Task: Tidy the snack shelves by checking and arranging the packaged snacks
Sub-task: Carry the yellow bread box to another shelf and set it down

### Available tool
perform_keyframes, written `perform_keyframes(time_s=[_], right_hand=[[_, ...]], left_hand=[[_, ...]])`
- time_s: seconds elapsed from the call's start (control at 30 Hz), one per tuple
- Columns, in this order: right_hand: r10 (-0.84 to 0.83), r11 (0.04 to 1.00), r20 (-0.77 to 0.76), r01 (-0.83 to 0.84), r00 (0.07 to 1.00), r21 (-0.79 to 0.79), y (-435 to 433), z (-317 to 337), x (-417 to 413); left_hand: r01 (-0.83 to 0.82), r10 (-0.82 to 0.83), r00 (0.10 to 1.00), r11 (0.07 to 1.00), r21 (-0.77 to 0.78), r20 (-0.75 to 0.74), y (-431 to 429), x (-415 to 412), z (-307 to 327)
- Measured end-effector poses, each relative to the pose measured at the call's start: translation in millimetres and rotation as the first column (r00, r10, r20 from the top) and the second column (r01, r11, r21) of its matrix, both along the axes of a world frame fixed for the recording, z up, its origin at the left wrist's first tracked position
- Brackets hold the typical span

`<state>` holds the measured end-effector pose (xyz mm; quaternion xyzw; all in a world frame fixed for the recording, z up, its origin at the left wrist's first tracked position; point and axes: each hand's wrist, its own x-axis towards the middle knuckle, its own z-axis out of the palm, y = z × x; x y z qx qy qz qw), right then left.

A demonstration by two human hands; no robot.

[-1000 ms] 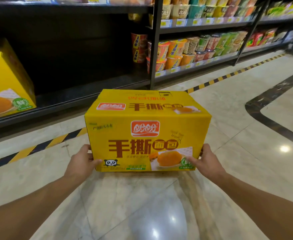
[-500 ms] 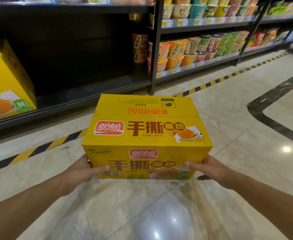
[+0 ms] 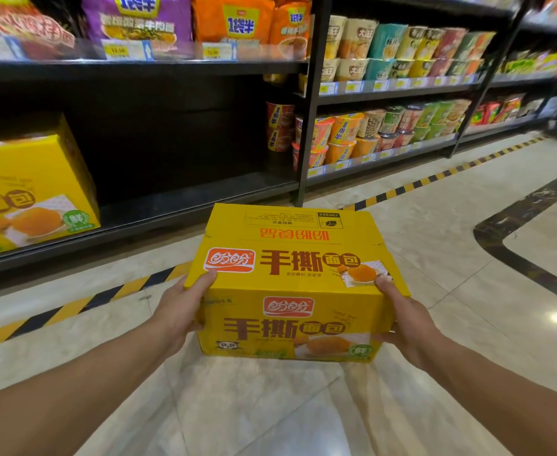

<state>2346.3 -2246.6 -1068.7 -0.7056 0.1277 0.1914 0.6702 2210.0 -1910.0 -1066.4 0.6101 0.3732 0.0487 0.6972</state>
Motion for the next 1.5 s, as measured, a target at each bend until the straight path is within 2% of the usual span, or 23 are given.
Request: perform_keyframes(time_s=[0.23,0.57,0.7,0.8,0.9,1.1,1.27,1.5], right_hand=[[-0.015,0.999,0.051,0.017,0.999,-0.032,23.5,23.9,10.9],[-0.012,1.0,0.156,0.009,0.988,0.016,123.9,63.2,36.8],[-0.076,0.997,0.163,0.073,0.984,0.029,162.1,70.5,51.0],[-0.117,0.991,0.148,0.124,0.982,-0.044,178.3,89.8,70.4],[-0.084,0.992,0.165,0.098,0.983,-0.077,184.8,121.4,92.5],[-0.031,0.998,0.172,0.039,0.985,-0.044,210.8,154.3,140.3],[0.016,1.0,0.178,-0.014,0.984,-0.012,241.1,149.4,190.5],[0.191,0.982,0.103,-0.188,0.976,-0.032,290.6,111.5,262.1]], left_hand=[[-0.062,0.06,0.997,0.998,0.03,0.054,14.8,-7.8,18.0],[-0.2,0.18,0.97,0.973,0.112,0.162,96.1,10.3,46.6],[-0.162,0.137,0.971,0.98,0.117,0.195,133.2,21.1,62.7],[-0.126,0.104,0.976,0.987,0.105,0.193,148.2,27.3,77.7],[-0.141,0.127,0.974,0.988,0.06,0.189,151.8,34.2,94.0],[-0.178,0.152,0.963,0.979,0.1,0.223,172.9,67.8,126.0],[-0.274,0.248,0.945,0.956,0.1,0.215,186.0,104.3,128.2],[-0.371,0.353,0.924,0.921,0.118,0.148,212.8,144.1,110.1]])
